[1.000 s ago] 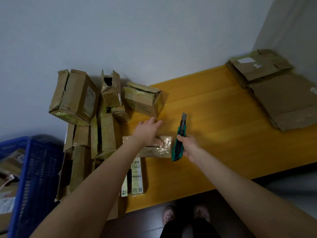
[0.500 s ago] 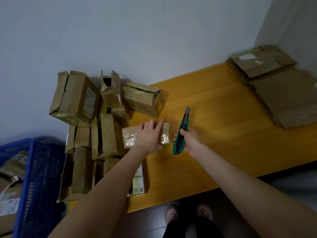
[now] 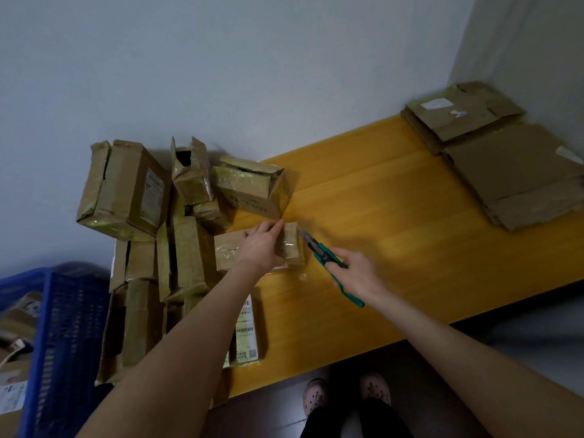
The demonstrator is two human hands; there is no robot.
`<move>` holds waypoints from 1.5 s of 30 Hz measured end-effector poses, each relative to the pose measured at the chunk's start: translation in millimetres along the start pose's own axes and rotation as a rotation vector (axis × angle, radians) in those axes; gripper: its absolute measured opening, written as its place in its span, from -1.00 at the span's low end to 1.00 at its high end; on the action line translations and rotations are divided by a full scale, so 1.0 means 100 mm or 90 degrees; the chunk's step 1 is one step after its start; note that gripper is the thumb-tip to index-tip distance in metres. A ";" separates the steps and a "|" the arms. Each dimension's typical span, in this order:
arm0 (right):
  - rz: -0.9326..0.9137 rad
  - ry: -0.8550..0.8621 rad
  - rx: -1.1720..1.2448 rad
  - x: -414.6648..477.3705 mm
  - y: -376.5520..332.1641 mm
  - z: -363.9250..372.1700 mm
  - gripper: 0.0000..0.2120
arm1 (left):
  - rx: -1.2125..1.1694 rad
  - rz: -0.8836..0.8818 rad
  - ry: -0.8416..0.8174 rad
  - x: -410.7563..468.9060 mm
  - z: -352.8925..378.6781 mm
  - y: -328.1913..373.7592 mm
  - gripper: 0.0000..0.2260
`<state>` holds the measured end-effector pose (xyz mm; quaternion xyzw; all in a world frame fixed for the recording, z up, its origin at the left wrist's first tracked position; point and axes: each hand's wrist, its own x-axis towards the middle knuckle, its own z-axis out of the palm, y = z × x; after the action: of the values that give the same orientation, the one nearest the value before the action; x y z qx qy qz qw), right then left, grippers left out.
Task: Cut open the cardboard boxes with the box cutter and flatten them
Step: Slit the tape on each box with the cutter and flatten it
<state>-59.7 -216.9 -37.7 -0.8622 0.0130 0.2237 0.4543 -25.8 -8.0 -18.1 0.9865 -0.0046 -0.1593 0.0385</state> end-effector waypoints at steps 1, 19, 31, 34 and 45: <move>-0.008 -0.002 -0.003 0.00 0.00 0.00 -0.57 | -0.001 0.000 0.001 0.00 0.00 0.00 -0.15; -0.054 -0.071 -0.091 -0.01 0.00 -0.13 -0.54 | 0.002 -0.008 0.011 -0.04 0.03 0.03 -0.18; 0.105 0.079 0.079 0.16 0.23 -0.17 -0.64 | -0.035 -0.089 0.050 0.05 -0.08 0.10 -0.19; 0.155 0.054 0.068 0.40 0.16 -0.05 -0.58 | -0.100 -0.135 0.066 0.11 -0.14 0.23 -0.15; 0.225 0.052 -0.060 0.76 0.12 -0.05 -0.42 | -0.259 -0.125 -0.016 -0.02 0.07 -0.15 -0.43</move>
<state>8.2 -214.4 -74.8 -0.8750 0.1724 0.2655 0.3662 -29.8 6.5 -25.0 0.9520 0.1233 -0.1726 0.2209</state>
